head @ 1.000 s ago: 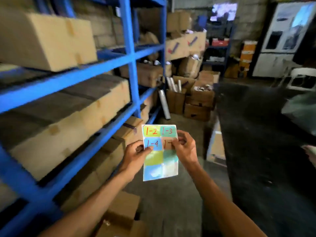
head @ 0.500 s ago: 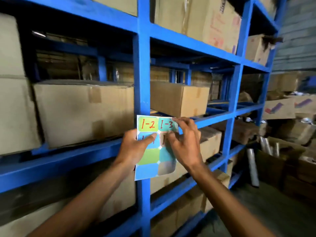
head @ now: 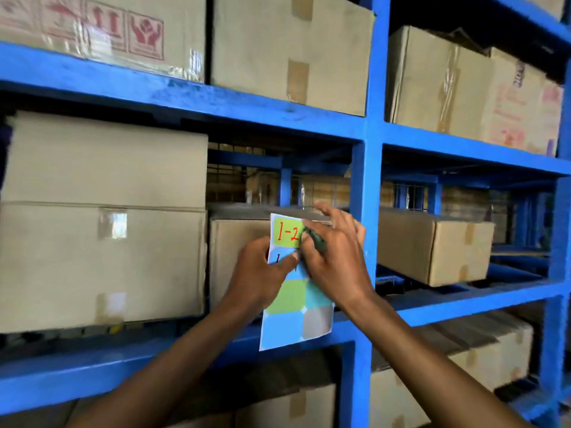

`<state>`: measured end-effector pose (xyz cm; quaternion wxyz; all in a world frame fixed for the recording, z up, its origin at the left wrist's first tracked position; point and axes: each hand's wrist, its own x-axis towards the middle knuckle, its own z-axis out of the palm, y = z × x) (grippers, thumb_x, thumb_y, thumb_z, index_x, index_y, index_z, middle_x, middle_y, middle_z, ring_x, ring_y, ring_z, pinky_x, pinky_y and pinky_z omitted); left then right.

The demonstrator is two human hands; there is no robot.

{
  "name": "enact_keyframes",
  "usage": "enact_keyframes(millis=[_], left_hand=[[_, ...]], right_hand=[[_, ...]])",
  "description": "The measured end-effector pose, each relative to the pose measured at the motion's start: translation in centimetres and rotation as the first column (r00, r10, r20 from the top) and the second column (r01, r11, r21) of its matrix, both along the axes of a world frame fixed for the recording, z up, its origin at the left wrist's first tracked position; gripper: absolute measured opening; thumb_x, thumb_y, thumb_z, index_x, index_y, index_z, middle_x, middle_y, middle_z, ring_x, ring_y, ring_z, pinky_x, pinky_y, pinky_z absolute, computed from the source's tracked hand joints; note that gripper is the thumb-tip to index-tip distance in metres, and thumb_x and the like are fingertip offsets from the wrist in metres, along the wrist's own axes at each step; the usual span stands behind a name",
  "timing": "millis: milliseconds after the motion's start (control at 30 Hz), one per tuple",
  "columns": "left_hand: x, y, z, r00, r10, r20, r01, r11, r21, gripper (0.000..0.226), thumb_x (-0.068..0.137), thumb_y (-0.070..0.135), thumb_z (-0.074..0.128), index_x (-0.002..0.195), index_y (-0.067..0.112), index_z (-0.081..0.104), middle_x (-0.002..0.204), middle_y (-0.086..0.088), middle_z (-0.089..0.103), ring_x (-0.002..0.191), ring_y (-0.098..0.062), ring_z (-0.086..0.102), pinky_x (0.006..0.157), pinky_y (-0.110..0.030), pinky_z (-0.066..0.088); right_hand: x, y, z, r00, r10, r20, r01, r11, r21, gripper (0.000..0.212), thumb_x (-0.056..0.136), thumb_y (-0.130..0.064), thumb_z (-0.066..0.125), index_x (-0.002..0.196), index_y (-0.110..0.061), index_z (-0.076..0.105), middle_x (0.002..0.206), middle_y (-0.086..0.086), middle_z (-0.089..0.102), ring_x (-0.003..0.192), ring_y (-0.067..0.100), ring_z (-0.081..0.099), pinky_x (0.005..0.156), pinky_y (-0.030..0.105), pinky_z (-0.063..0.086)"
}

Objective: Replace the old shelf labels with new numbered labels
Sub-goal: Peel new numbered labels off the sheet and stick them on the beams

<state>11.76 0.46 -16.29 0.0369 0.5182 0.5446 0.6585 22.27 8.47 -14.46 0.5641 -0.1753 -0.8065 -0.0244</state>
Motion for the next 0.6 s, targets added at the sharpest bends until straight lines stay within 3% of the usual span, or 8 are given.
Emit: enact_keyframes(millis=[67, 167, 267, 300, 367, 467, 600], left_hand=[[-0.8, -0.1, 0.8, 0.998, 0.052, -0.030, -0.053, 0.999, -0.002, 0.015, 0.085, 0.015, 0.067, 0.099, 0.012, 0.071, 0.092, -0.010, 0.075, 0.076, -0.020, 0.073, 0.069, -0.040, 0.061], [-2.1, 0.1, 2.4, 0.988, 0.135, -0.076, -0.131, 0.990, 0.051, 0.016, 0.083, 0.010, 0.069, 0.099, 0.012, 0.069, 0.095, -0.011, 0.074, 0.075, -0.018, 0.071, 0.068, -0.036, 0.059], [-3.4, 0.2, 4.5, 0.962, 0.239, -0.128, -0.225, 0.967, 0.119, 0.023, 0.081, 0.010, 0.071, 0.101, 0.017, 0.062, 0.095, -0.005, 0.072, 0.078, -0.013, 0.068, 0.067, -0.030, 0.057], [-3.9, 0.2, 5.3, 0.949, 0.280, -0.144, -0.260, 0.955, 0.143, 0.027, 0.080, 0.011, 0.072, 0.102, 0.020, 0.059, 0.095, 0.000, 0.071, 0.079, -0.009, 0.068, 0.066, -0.025, 0.056], [-4.9, -0.1, 6.8, 0.933, 0.328, -0.146, -0.302, 0.937, 0.176, 0.036, 0.079, 0.012, 0.072, 0.103, 0.029, 0.051, 0.094, 0.007, 0.069, 0.075, -0.002, 0.067, 0.062, -0.020, 0.055], [-6.4, -0.9, 8.7, 0.921, 0.363, -0.142, -0.340, 0.926, 0.166, 0.049, 0.079, 0.011, 0.070, 0.106, 0.042, 0.043, 0.099, 0.003, 0.071, 0.078, -0.016, 0.071, 0.067, -0.040, 0.060], [-8.7, -1.8, 11.0, 0.890, 0.427, -0.161, -0.396, 0.897, 0.195, 0.049, 0.078, 0.009, 0.069, 0.110, 0.036, 0.045, 0.098, 0.002, 0.070, 0.080, -0.019, 0.070, 0.071, -0.047, 0.059]], right_hand=[[-1.1, 0.3, 0.9, 0.999, 0.039, -0.034, -0.039, 0.999, -0.009, 0.023, 0.087, -0.021, 0.056, 0.105, -0.014, 0.069, 0.138, 0.002, 0.048, 0.127, 0.016, 0.037, 0.097, 0.023, 0.016], [-2.5, 0.9, 2.7, 0.985, 0.131, -0.110, -0.136, 0.990, -0.041, 0.015, 0.083, -0.020, 0.062, 0.094, -0.013, 0.070, 0.124, 0.004, 0.057, 0.118, 0.018, 0.046, 0.088, 0.019, 0.019], [-4.0, 1.2, 5.2, 0.945, 0.277, -0.172, -0.295, 0.951, -0.089, 0.006, 0.080, -0.014, 0.064, 0.083, -0.011, 0.069, 0.109, 0.005, 0.062, 0.107, 0.022, 0.053, 0.096, 0.032, 0.035], [-4.4, 1.2, 6.1, 0.923, 0.333, -0.192, -0.357, 0.928, -0.105, 0.004, 0.079, -0.012, 0.064, 0.080, -0.011, 0.068, 0.105, 0.005, 0.062, 0.104, 0.022, 0.055, 0.095, 0.038, 0.041], [-5.3, 1.1, 8.1, 0.875, 0.425, -0.231, -0.459, 0.880, -0.120, 0.005, 0.077, -0.010, 0.064, 0.074, -0.013, 0.066, 0.094, 0.001, 0.062, 0.096, 0.021, 0.058, 0.088, 0.037, 0.046], [-7.1, 1.0, 10.5, 0.819, 0.510, -0.263, -0.556, 0.819, -0.144, 0.005, 0.076, -0.012, 0.064, 0.073, -0.012, 0.067, 0.088, 0.004, 0.067, 0.083, 0.017, 0.061, 0.077, 0.030, 0.048], [-9.2, 0.8, 13.1, 0.771, 0.577, -0.271, -0.626, 0.766, -0.150, 0.010, 0.078, -0.016, 0.062, 0.076, -0.007, 0.067, 0.082, 0.006, 0.071, 0.079, 0.018, 0.065, 0.072, 0.034, 0.051]])
